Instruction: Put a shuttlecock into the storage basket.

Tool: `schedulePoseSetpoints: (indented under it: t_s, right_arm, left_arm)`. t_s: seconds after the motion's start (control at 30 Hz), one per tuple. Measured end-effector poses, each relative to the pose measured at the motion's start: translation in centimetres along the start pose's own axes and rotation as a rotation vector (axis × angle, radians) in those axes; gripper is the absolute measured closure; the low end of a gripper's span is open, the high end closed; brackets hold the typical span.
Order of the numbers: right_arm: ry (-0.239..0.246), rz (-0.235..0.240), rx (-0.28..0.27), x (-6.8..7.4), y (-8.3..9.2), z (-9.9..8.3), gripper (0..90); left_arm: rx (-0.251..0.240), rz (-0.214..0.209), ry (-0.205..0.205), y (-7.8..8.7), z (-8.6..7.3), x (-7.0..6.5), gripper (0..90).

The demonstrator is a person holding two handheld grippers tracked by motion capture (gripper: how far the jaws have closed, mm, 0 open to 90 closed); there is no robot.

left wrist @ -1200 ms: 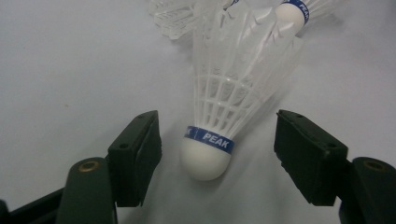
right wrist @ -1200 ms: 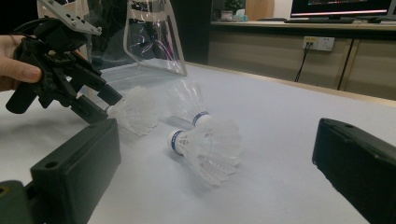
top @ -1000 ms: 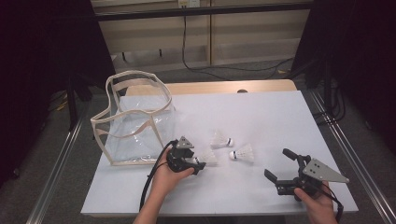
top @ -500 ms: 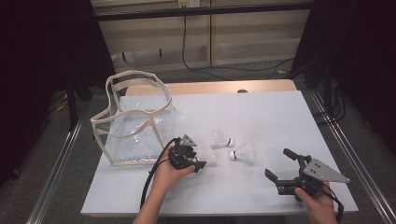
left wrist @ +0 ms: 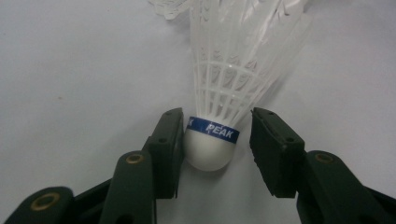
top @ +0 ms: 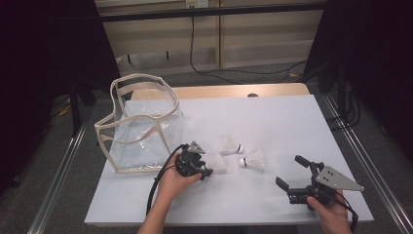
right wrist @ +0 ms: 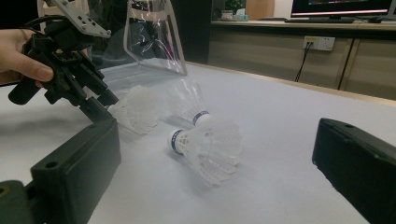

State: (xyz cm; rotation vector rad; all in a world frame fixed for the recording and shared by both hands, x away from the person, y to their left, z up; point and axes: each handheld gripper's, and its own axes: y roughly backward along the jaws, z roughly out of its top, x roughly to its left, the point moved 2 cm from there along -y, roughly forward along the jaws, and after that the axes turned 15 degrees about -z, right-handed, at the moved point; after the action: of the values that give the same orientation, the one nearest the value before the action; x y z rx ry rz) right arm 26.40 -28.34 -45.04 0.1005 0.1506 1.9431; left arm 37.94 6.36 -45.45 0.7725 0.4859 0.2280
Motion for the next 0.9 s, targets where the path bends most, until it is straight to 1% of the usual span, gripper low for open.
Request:
schedulePoseSetpoints:
  t_s: [0.1,0.2,0.47,0.53,0.9]
  right_arm:
    - [0.001,0.001,0.002,-0.02,-0.04,-0.01,0.6]
    - [-0.002,0.001,0.005,-0.01,-0.04,-0.02,0.6]
    - [-0.002,0.000,0.002,-0.07,-0.06,-0.03,0.6]
    - [-0.002,-0.001,0.003,-0.04,-0.09,-0.02,0.6]
    - [-0.002,-0.001,0.003,-0.06,-0.07,-0.02,0.6]
  left_arm:
    - [0.008,-0.006,0.004,0.04,-0.03,0.12,56.0]
    - [0.003,-0.006,0.013,0.09,-0.04,0.19,58.0]
    - [0.020,-0.006,0.010,0.24,-0.05,0.25,63.7]
    - [0.018,-0.005,0.013,0.19,-0.01,0.20,63.9]
    - [0.043,-0.002,0.013,0.35,0.07,0.14,65.0]
